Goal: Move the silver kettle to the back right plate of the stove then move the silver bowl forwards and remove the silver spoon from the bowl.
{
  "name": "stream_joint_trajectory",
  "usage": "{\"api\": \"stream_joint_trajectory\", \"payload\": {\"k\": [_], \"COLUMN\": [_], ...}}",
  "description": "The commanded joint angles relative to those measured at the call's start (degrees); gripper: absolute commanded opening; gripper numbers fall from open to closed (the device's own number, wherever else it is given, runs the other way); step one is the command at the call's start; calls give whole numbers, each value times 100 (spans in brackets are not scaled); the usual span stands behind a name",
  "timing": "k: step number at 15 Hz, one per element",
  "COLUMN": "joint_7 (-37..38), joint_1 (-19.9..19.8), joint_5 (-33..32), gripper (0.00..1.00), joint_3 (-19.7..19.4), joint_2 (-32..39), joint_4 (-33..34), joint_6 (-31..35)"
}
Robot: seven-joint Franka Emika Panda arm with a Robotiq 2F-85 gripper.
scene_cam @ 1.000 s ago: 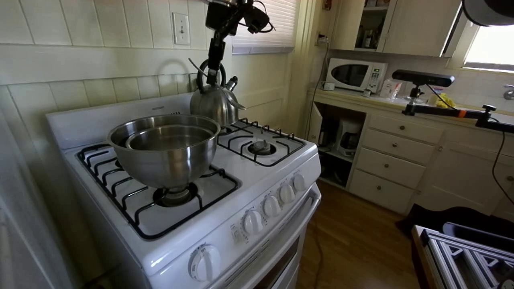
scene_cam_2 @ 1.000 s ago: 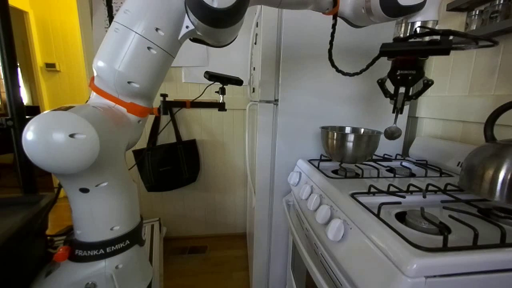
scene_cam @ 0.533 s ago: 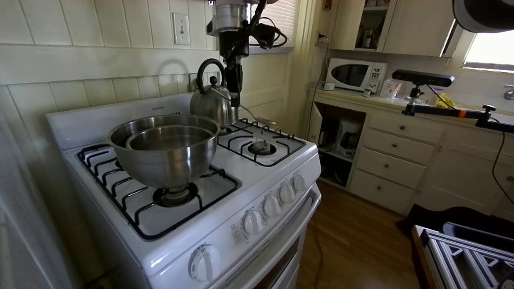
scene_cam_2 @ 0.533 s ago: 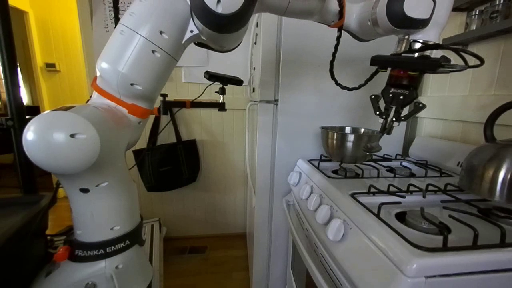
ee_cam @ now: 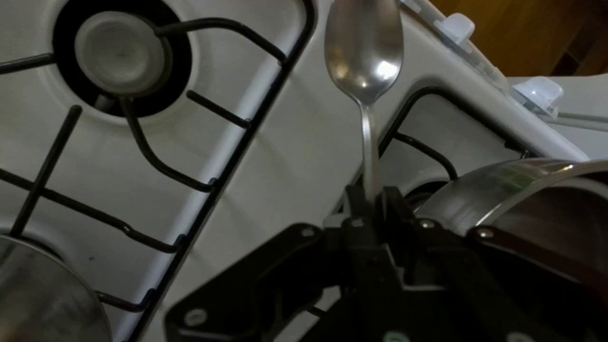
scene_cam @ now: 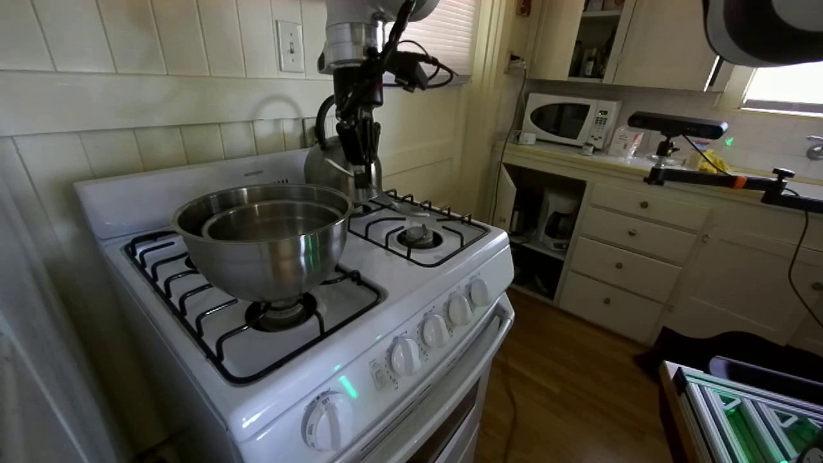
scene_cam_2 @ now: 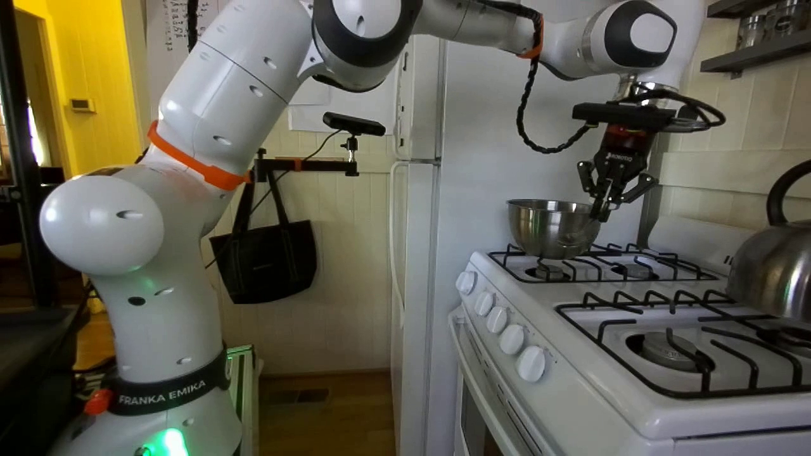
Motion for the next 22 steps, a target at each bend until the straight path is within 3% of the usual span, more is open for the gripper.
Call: {"api": "stream_joint_trajectory", "payload": {"k": [1,6,13,22], "joint_7": [877,1721,2613,3162], "joint_1": [-1,-42,-189,-245], "joint_5": [19,173,377,377], "gripper": [4,4,4,4], "joint_3": [68,-49,82,91], "joint_2": [607,1083,1939,2609], "joint_4": [659,1192,2026,2794], "joint_6": [-90,-121,-294,-787]}}
